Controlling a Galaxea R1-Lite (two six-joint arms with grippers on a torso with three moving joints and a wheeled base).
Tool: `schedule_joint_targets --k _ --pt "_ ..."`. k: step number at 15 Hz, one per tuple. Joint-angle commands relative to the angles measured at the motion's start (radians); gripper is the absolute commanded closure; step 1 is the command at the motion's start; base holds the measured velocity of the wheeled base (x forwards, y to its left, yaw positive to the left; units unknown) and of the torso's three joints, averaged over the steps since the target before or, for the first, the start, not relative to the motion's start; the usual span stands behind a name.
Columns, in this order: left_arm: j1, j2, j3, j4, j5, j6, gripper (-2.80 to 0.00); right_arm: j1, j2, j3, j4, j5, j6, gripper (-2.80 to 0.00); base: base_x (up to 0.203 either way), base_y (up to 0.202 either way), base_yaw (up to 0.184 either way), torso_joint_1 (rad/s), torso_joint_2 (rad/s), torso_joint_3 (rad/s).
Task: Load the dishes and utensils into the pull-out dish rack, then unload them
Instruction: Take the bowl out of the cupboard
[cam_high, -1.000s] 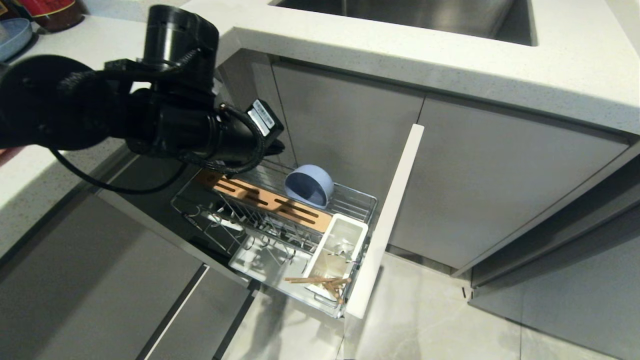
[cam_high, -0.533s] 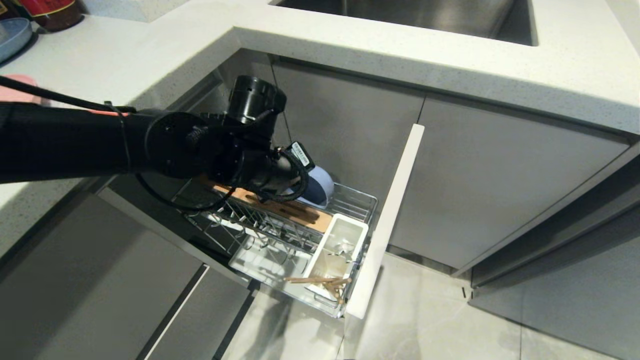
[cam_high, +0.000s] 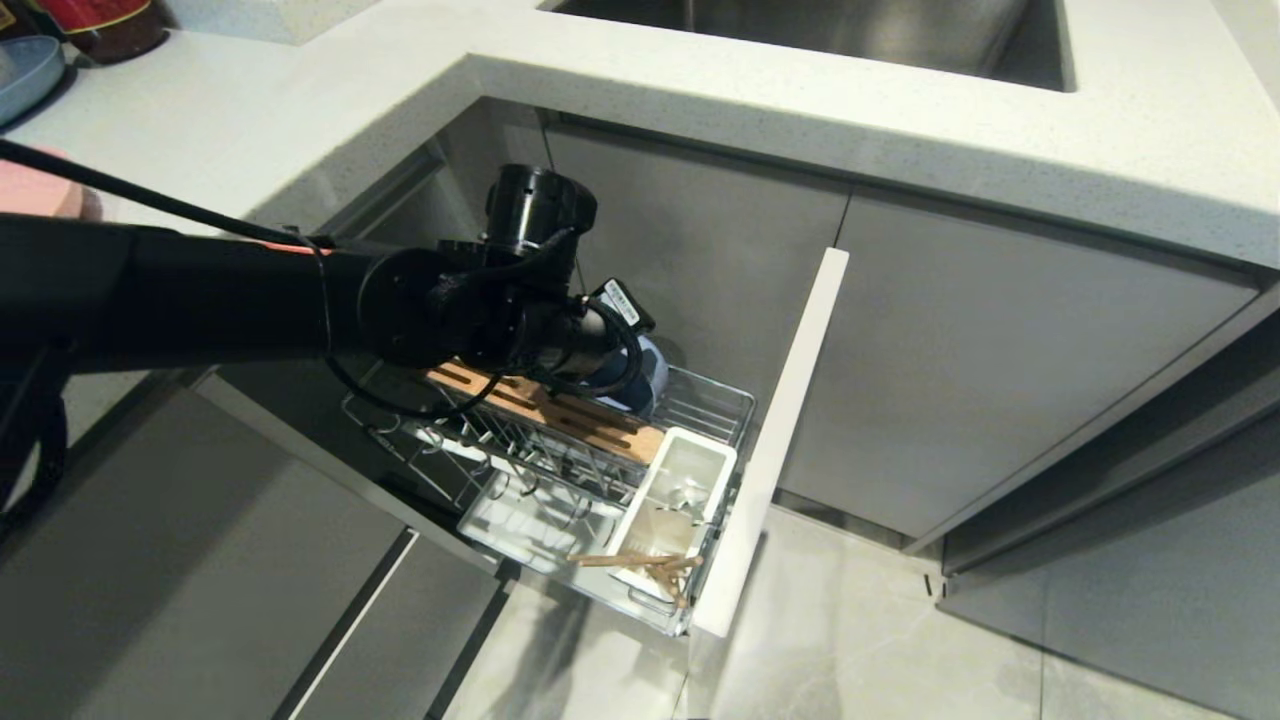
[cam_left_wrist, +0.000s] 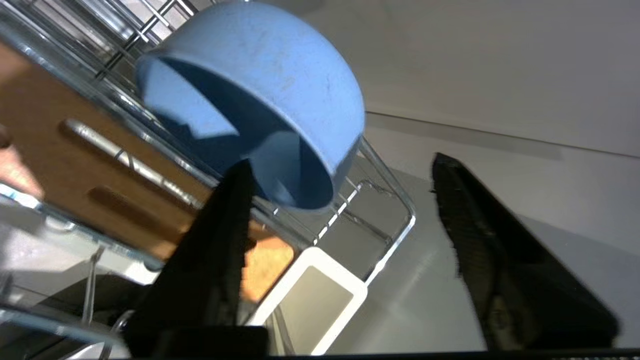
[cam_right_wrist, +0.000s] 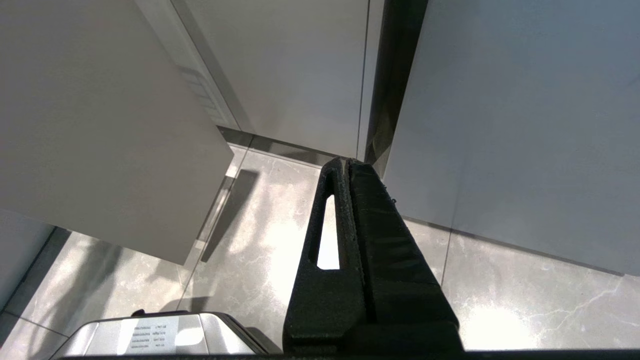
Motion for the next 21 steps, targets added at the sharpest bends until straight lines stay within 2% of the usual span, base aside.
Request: schedule_joint_targets --k 1,10,14,15,21 --pt "0.0 0.032 -0.026 -0.001 0.001 -0.004 -2.8 0.0 -0.004 0.0 0.0 0.0 0.0 0.0 0.0 0.0 0.0 0.0 0.0 0.0" --pt "0.009 0.146 -0.154 0.0 -0.008 0.027 -2.8 0.0 -0.004 0.0 0.0 0.0 0.0 0.0 0.0 0.0 0.0 0.0 0.0 0.0" --pt "0.007 0.147 -0.154 0.0 -0.015 0.027 -2.8 0.0 -0.004 0.0 0.0 0.0 0.0 0.0 0.0 0.0 0.0 0.0 0.0 0.0" --pt "0.007 0.149 -0.154 0.0 -0.014 0.028 0.0 -0.001 -0.004 0.0 0.0 0.0 0.0 0.0 0.0 0.0 0.0 0.0 0.0 0.0" --pt "0.004 0.15 -0.156 -0.001 -0.015 0.028 0.0 0.0 -0.004 0.0 0.0 0.0 0.0 0.0 0.0 0.0 0.0 0.0 0.0 0.0"
